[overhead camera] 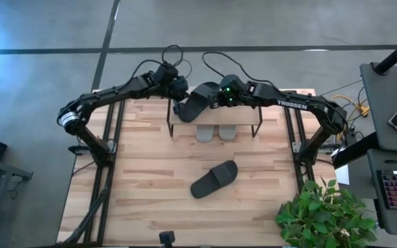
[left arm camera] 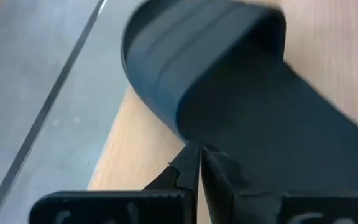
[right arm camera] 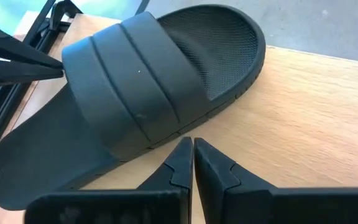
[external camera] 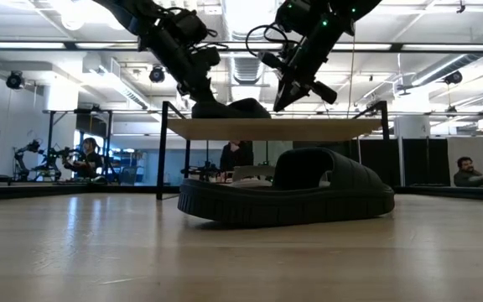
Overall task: Pick and place slides into the shelf
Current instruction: Put the left black slide on the shelf
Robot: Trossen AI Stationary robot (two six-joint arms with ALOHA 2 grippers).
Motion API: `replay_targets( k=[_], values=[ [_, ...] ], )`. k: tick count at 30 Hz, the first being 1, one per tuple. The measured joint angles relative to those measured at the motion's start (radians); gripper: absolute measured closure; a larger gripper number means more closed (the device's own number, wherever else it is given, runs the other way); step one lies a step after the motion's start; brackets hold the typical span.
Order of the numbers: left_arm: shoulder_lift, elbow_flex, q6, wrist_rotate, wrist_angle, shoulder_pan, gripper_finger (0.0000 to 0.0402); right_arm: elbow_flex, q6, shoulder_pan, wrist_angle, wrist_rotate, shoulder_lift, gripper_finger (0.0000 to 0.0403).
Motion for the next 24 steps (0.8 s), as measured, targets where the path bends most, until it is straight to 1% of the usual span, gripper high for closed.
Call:
replay_targets(
  k=[14, 20, 24],
  values=[
    [0.015, -0.001, 0.005, 0.006, -0.037, -0.007, 0.04, 0.0, -0.001, 0.0, 0.016, -0.007, 0.005, 0.0394],
    [0.017, -0.002, -0.024, 0.09, -0.037, -0.021, 0.04, 0.0, -0.005, -0.003, 0.027, -0.006, 0.005, 0.0394],
    [0.017, -0.003, -0.025, 0.096, -0.03, -0.039, 0.04, 0.0, -0.019, -0.007, 0.076, -0.006, 0.006, 0.0394]
  ],
)
